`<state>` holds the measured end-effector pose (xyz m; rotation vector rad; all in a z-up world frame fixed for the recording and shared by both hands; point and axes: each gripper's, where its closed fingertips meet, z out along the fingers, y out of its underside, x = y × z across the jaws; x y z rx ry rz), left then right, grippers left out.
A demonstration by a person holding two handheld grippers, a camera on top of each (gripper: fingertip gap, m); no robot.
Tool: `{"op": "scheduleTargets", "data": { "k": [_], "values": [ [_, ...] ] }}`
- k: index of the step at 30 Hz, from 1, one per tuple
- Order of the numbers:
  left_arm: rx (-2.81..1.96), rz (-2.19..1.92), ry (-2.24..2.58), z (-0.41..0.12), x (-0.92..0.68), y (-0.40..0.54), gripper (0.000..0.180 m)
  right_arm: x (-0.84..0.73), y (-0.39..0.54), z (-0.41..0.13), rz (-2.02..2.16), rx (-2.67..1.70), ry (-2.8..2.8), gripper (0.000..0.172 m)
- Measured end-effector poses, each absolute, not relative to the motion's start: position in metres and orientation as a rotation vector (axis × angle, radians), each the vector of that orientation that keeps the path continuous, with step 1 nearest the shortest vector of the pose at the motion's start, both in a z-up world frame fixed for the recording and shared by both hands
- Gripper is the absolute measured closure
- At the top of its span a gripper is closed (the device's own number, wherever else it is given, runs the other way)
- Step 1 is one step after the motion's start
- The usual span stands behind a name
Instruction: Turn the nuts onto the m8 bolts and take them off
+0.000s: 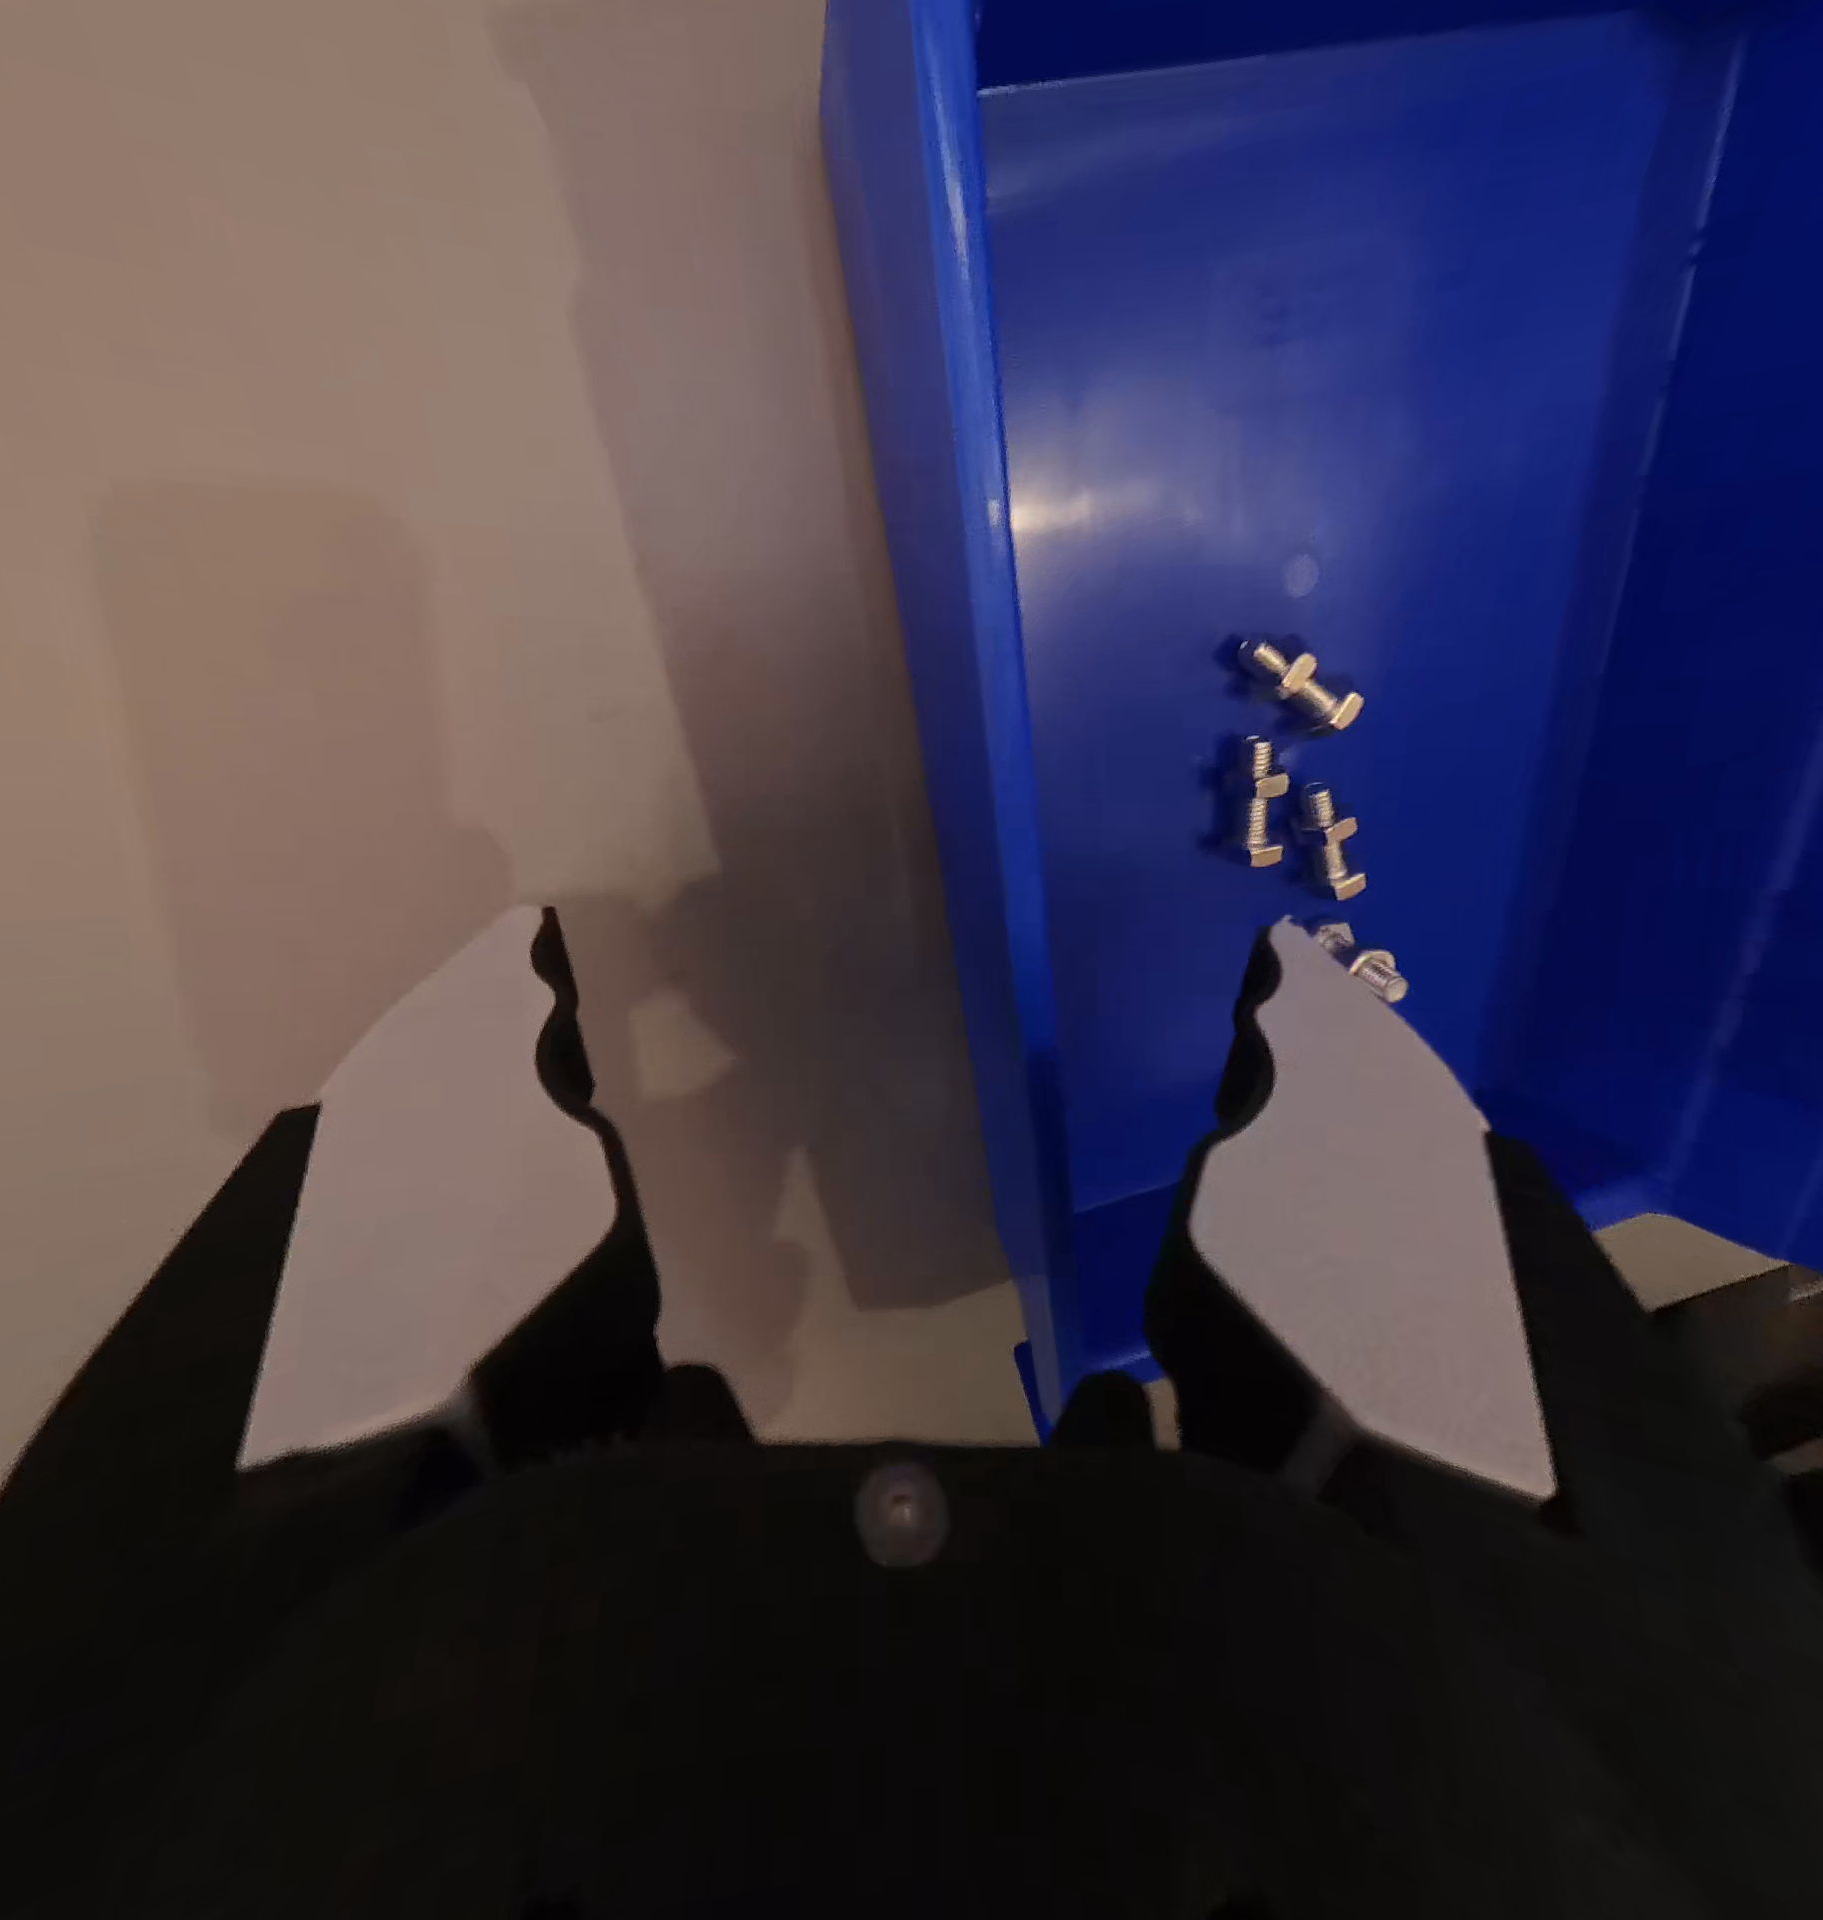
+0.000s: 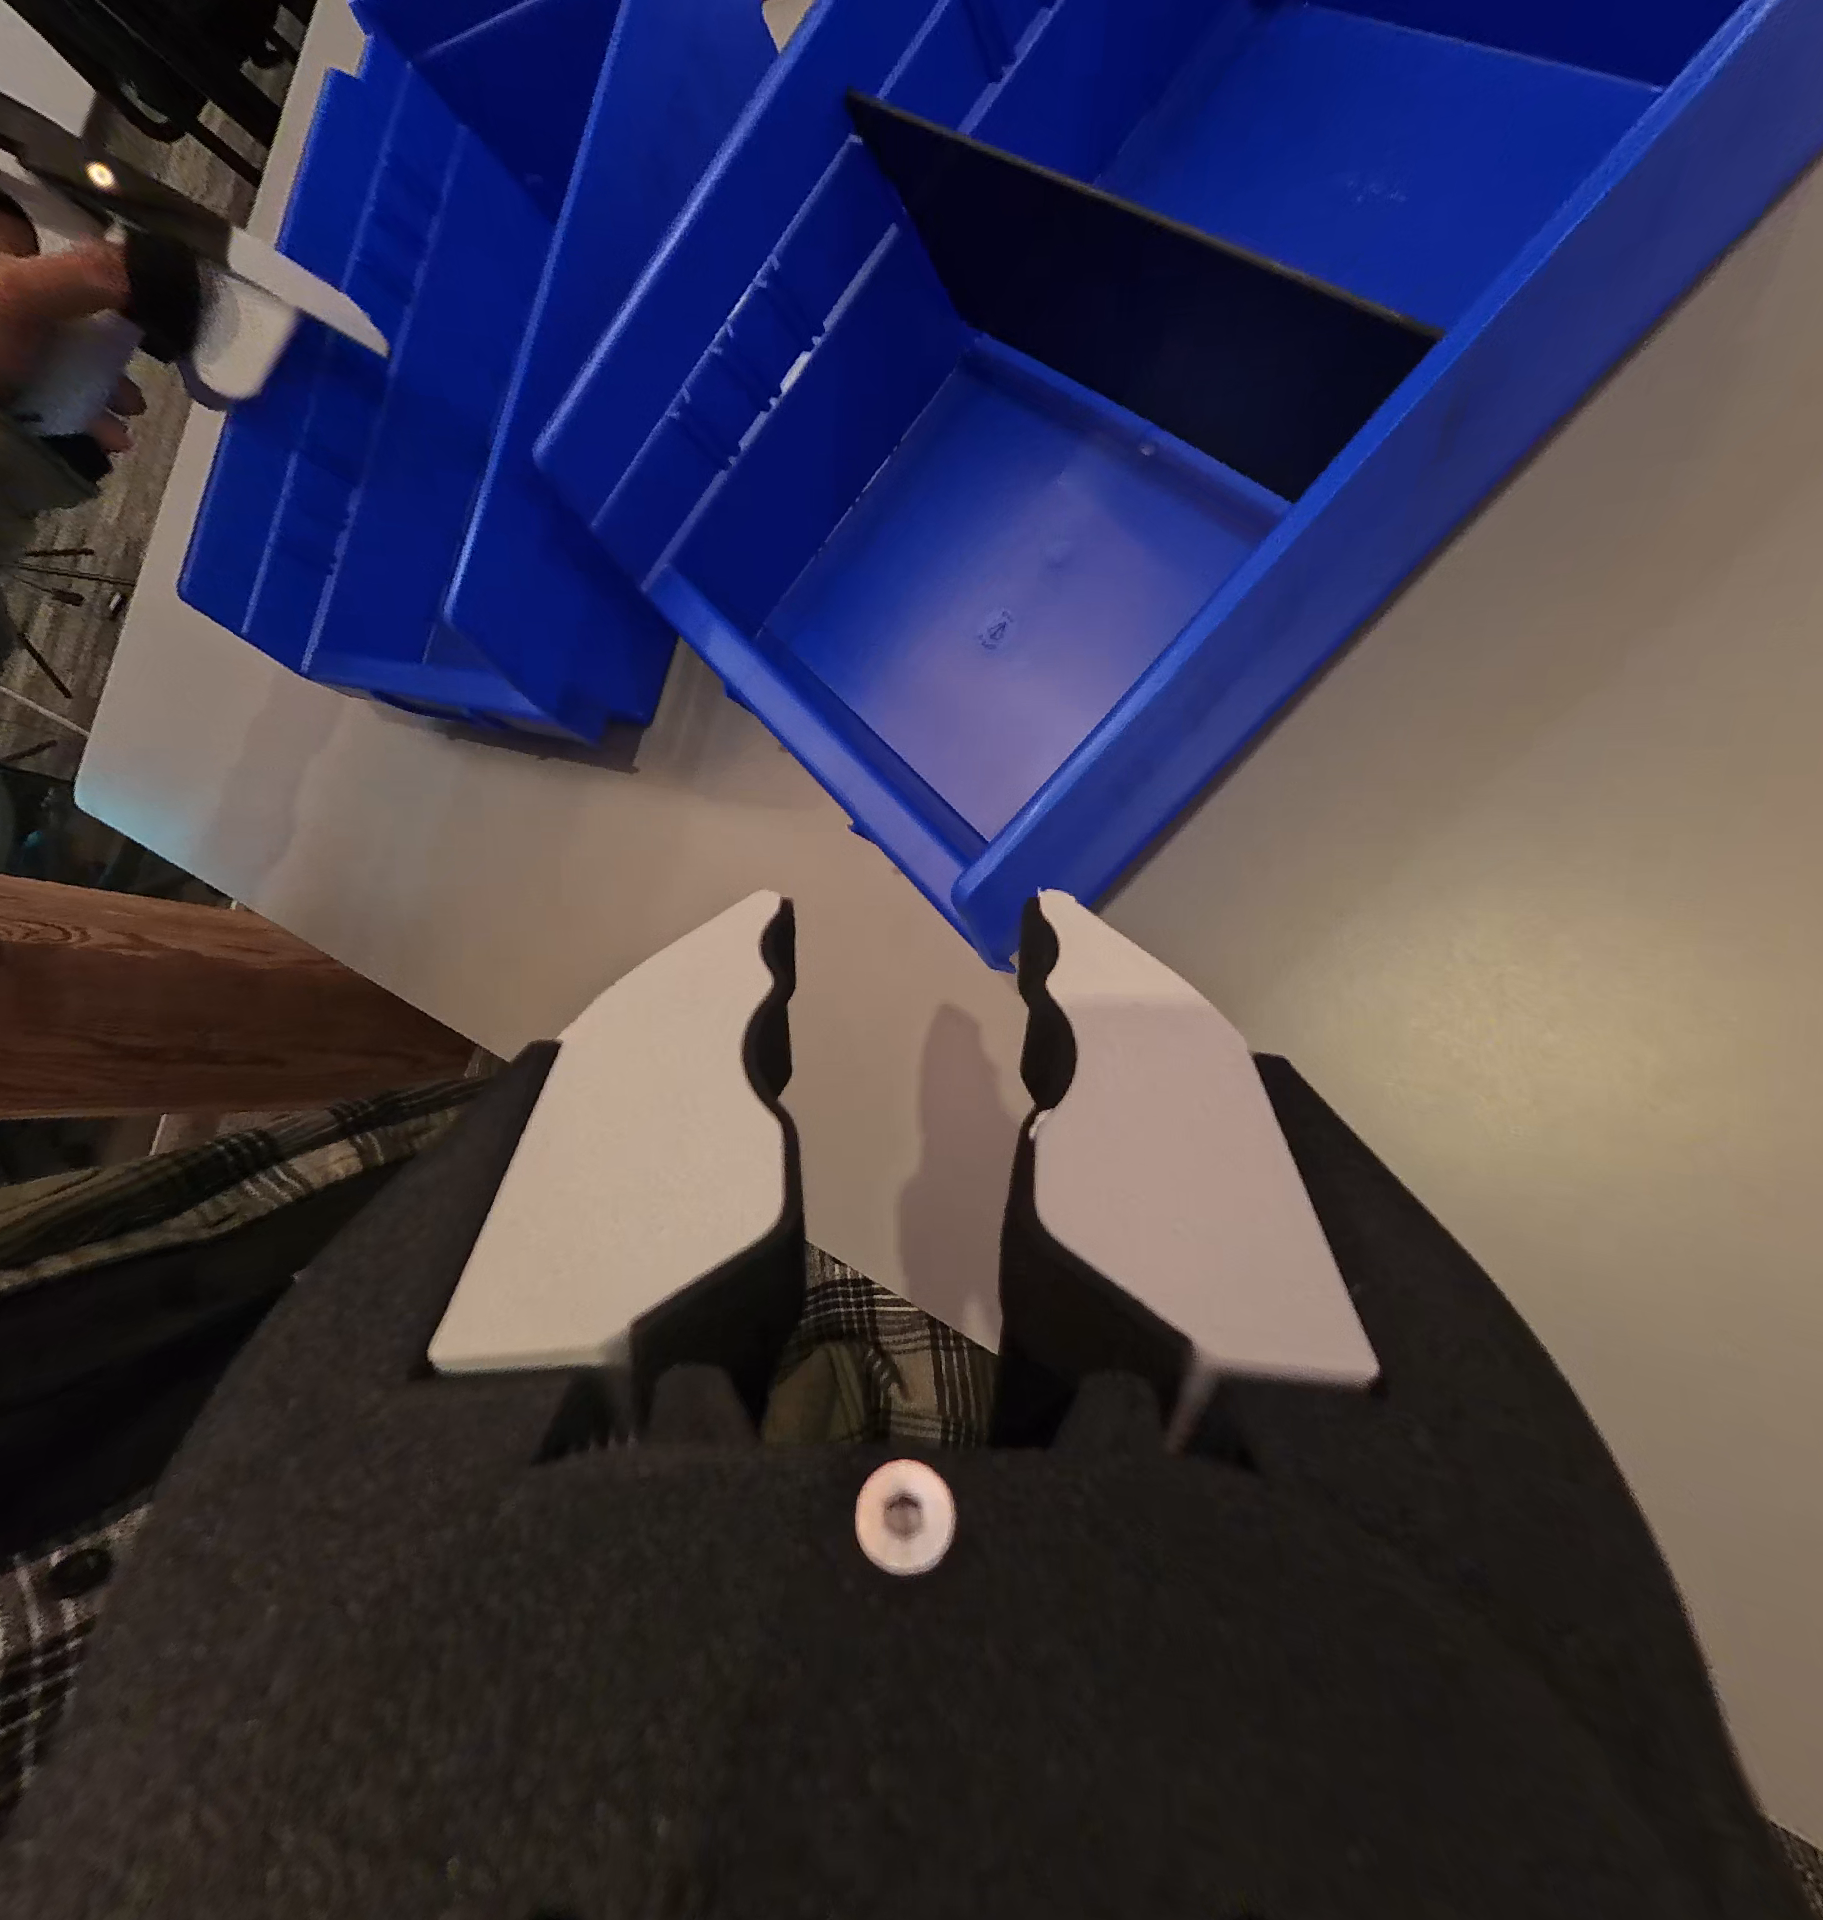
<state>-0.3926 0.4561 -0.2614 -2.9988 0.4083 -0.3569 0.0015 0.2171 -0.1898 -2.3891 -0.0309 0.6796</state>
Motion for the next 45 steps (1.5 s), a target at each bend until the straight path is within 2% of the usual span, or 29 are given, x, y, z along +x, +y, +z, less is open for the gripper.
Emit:
{"op": "scheduleTargets", "data": {
  "k": [3,6,7,8,15,28,45],
  "values": [
    [-3.038,-0.337,0.433,-0.268,-0.393,0.451,0.078,0.003,0.217,-0.189,0.676,-2.388,-0.027,0.130],
    [-3.105,-0.449,0.481,-0.272,-0.386,0.437,0.125,0.004,0.218,-0.191,0.674,-2.392,-0.022,0.130],
    [-3.113,-0.561,0.469,-0.270,-0.379,0.433,0.151,0.005,0.218,-0.191,0.675,-2.391,-0.019,0.130],
    [-3.120,-0.613,0.453,-0.268,-0.375,0.431,0.163,0.005,0.219,-0.191,0.674,-2.392,-0.018,0.130],
    [-3.140,-0.411,0.447,-0.270,-0.409,0.435,0.175,0.012,0.230,-0.183,0.615,-2.376,-0.013,0.125],
    [-3.120,-0.345,0.173,-0.267,-0.551,0.438,0.175,0.010,0.236,-0.184,0.622,-2.386,-0.038,0.125],
    [-3.130,-0.226,0.163,-0.260,-0.707,0.432,0.176,0.016,0.233,-0.200,0.617,-2.426,0.036,0.126]
  ]
}}
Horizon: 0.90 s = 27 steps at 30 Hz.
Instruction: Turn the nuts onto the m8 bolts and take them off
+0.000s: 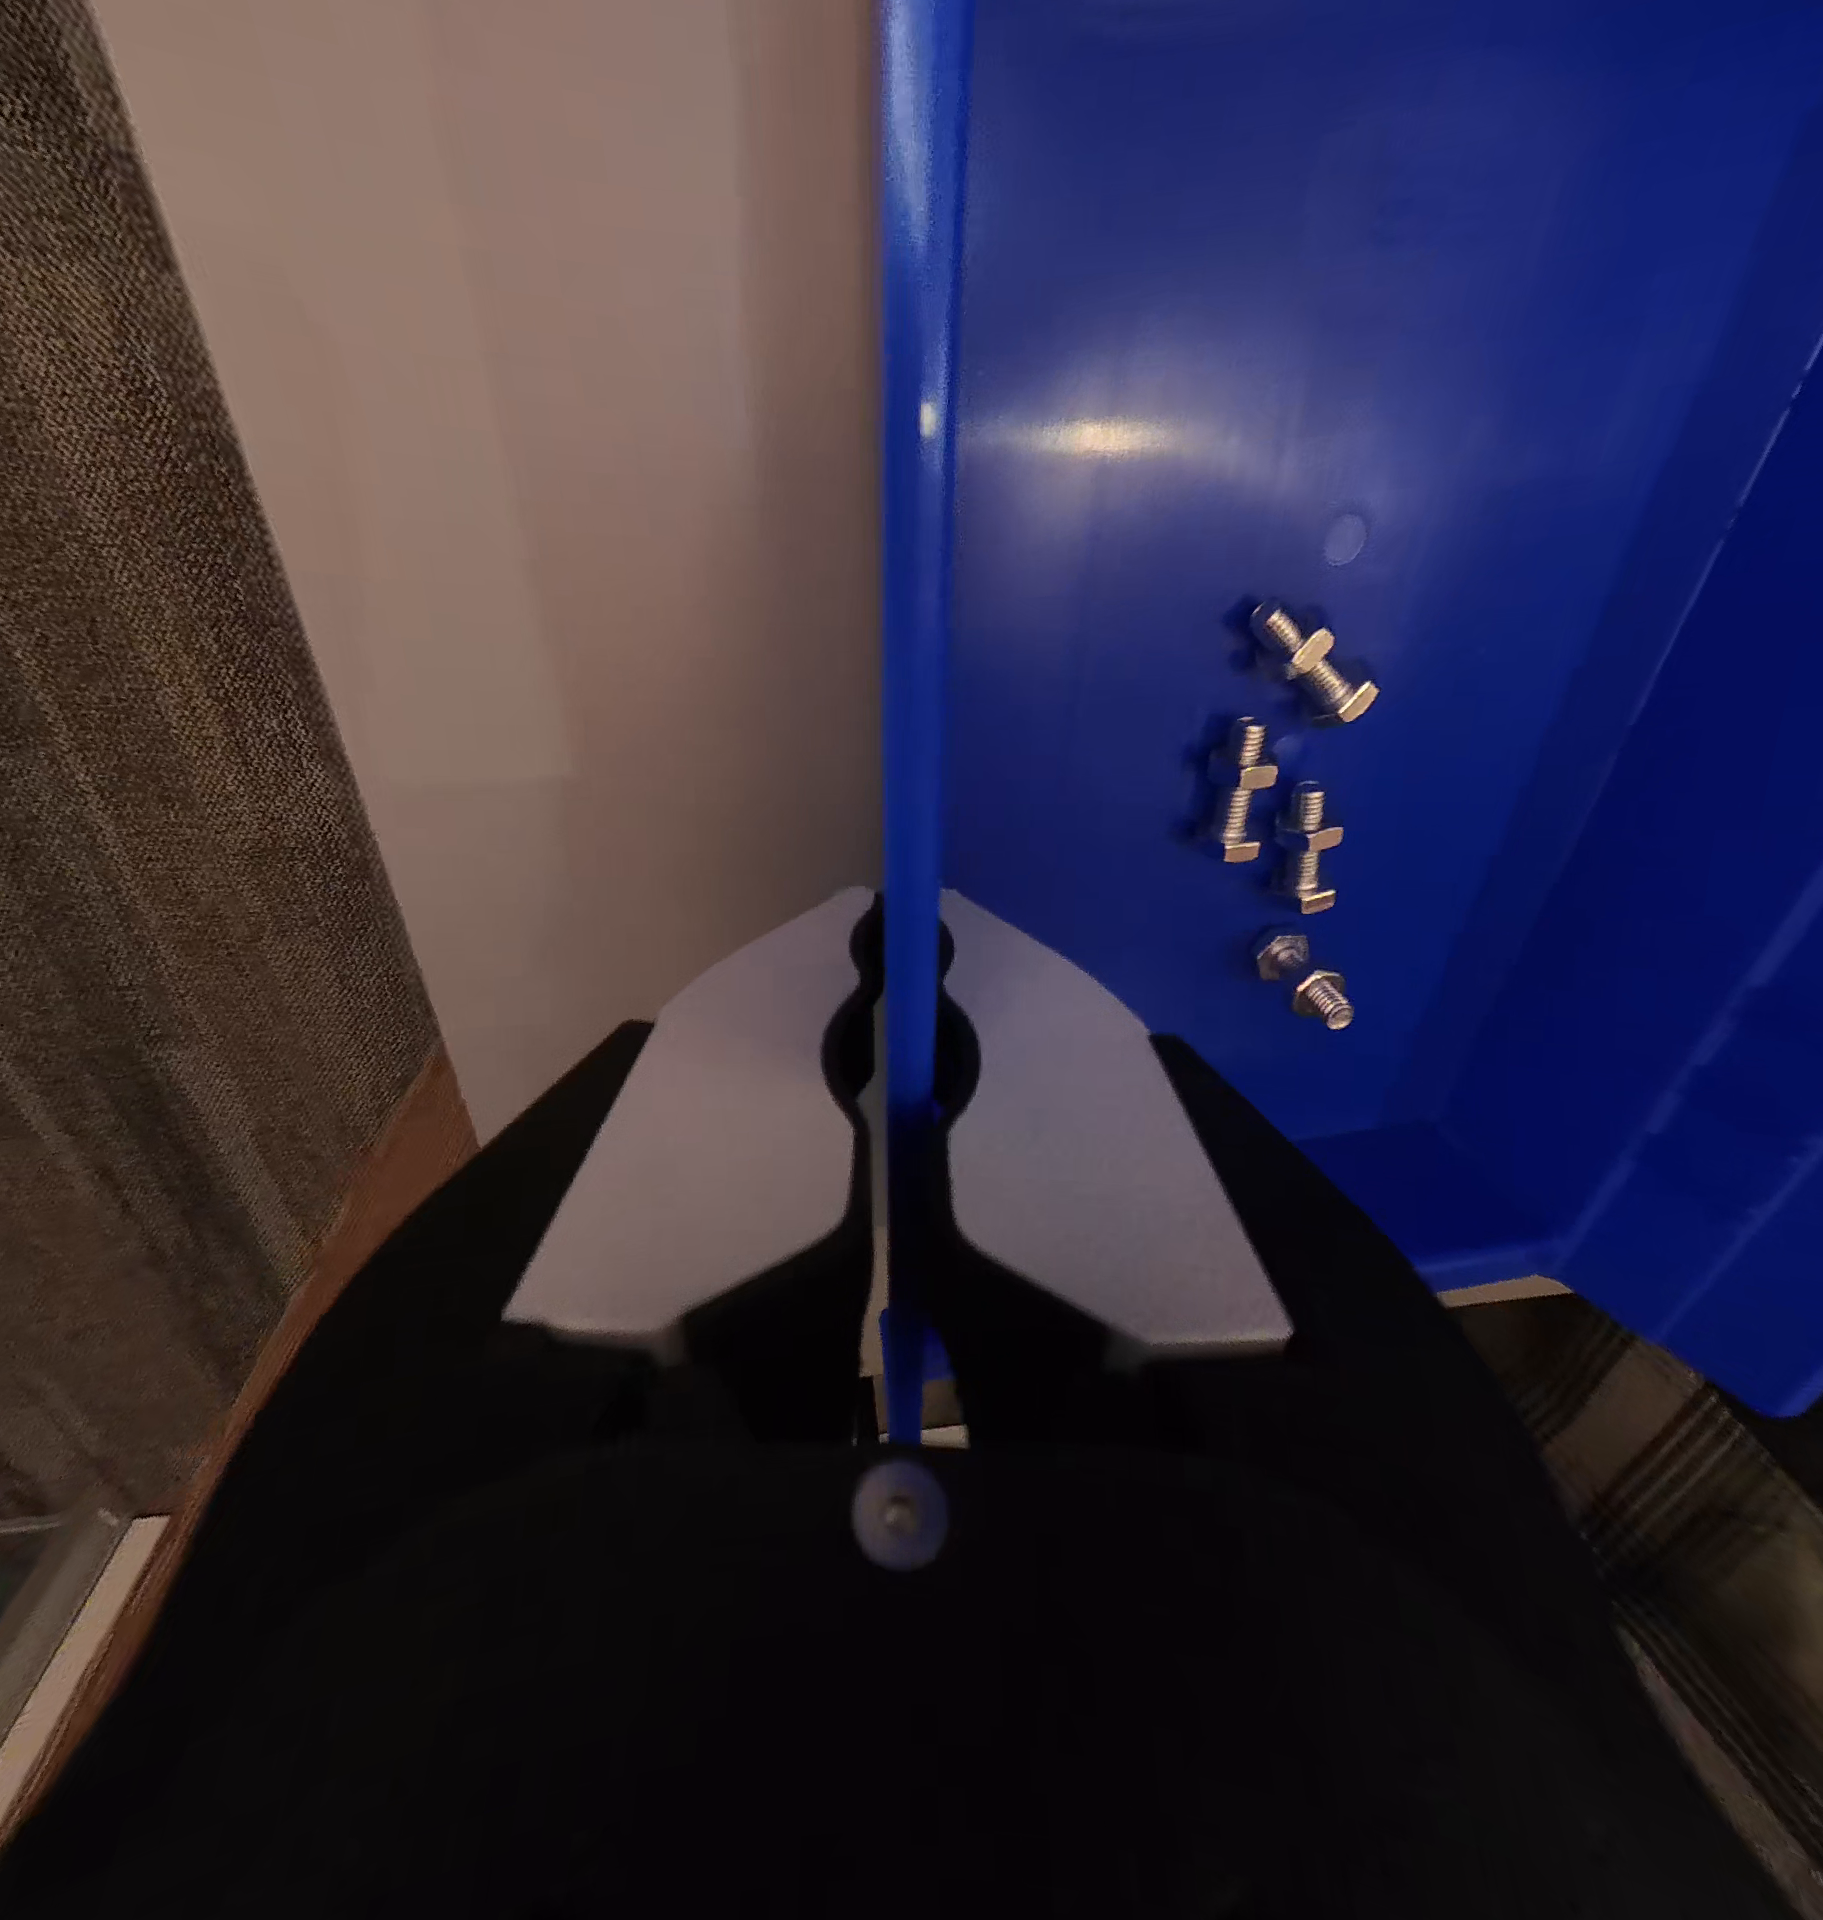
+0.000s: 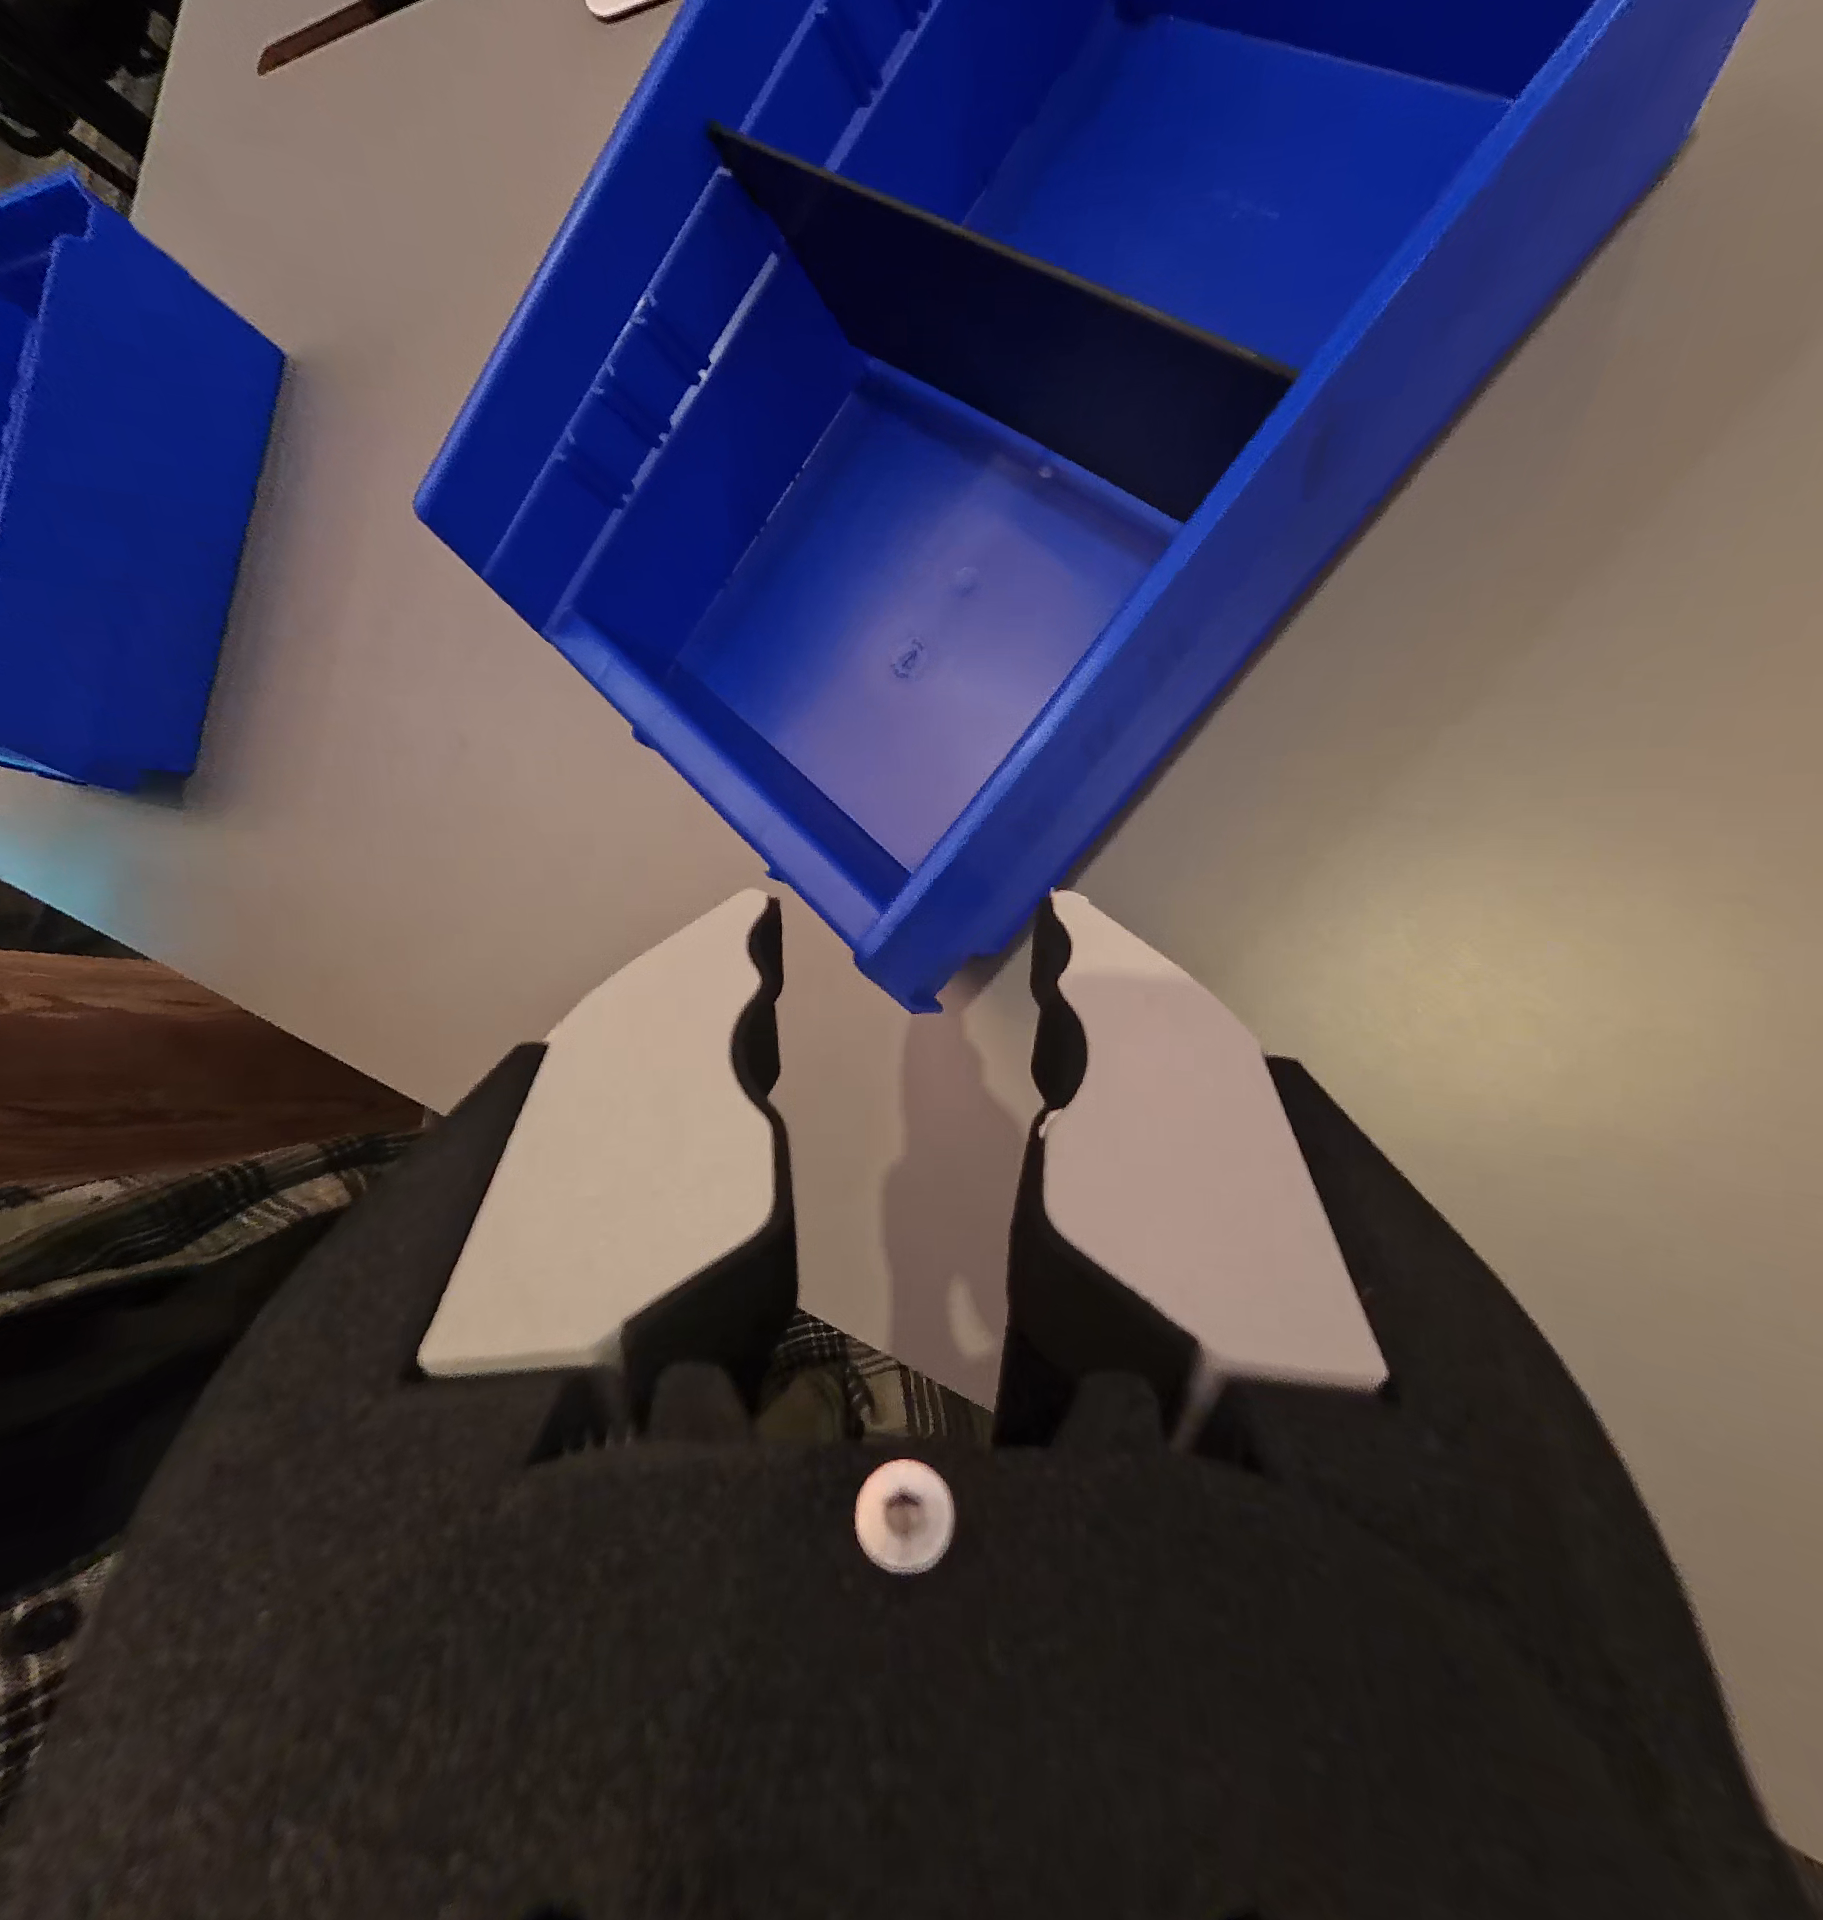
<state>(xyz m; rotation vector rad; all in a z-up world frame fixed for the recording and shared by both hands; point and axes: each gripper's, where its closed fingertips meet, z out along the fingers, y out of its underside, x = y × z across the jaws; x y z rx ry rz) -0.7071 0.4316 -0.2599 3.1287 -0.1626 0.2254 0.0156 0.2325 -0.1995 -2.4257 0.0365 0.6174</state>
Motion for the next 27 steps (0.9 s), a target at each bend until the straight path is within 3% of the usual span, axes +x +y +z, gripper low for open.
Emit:
{"op": "scheduleTargets", "data": {
  "k": [14,16,18,20,27],
  "values": [
    [3.158,0.267,-0.134,-0.264,-0.738,0.447,0.175,0.008,0.238,-0.194,0.571,-2.440,0.037,0.124],
    [3.204,0.295,-0.114,-0.257,-0.740,0.452,0.161,0.009,0.241,-0.195,0.563,-2.441,0.048,0.119],
    [3.297,0.358,-0.099,-0.236,-0.739,0.462,0.148,0.011,0.246,-0.193,0.554,-2.442,0.065,0.108],
    [3.430,0.497,-0.080,-0.200,-0.728,0.474,0.124,0.015,0.255,-0.187,0.522,-2.438,0.081,0.099],
    [3.705,0.987,-0.571,-0.061,-0.599,0.441,0.112,0.045,0.302,-0.206,0.263,-2.569,0.188,0.090]
  ]
}}
